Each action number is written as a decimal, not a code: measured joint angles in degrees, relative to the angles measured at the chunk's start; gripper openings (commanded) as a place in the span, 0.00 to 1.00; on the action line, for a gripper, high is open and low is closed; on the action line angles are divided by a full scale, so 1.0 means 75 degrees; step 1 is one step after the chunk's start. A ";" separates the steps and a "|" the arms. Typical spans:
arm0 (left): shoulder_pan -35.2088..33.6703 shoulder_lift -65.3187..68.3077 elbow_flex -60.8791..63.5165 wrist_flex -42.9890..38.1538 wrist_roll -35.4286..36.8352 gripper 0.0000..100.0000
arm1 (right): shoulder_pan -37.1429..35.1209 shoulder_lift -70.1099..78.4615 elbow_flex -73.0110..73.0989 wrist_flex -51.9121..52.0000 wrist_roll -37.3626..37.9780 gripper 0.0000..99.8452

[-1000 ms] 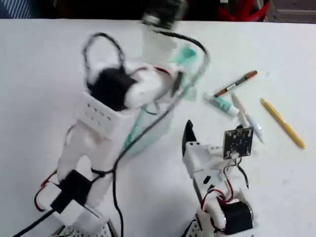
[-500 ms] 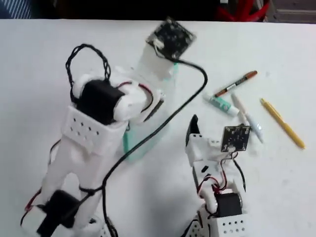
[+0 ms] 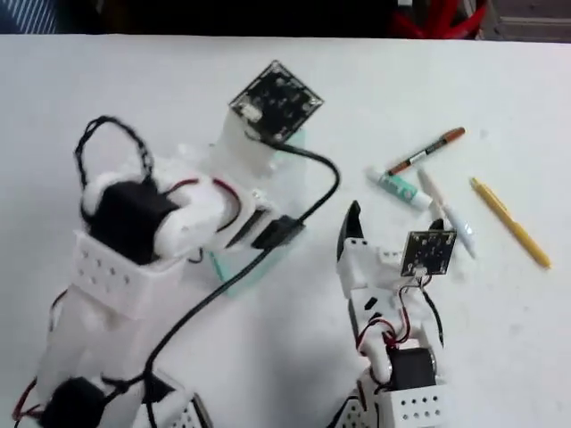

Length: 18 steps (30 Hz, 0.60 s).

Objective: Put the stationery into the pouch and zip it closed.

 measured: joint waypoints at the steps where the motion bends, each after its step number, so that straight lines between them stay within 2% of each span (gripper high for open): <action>1: -0.0035 -0.0188 0.0188 -0.0094 0.0000 0.32 | 0.0000 0.0000 0.0000 0.0000 0.0070 0.49; 8: -0.0059 -0.1231 0.1465 -0.0844 -0.0692 0.32 | 0.0023 0.0000 0.0000 0.0000 0.0445 0.49; 18: -0.0070 -0.2227 0.2122 -0.1782 -0.0750 0.32 | 0.0012 0.0000 0.0000 0.0000 0.0469 0.49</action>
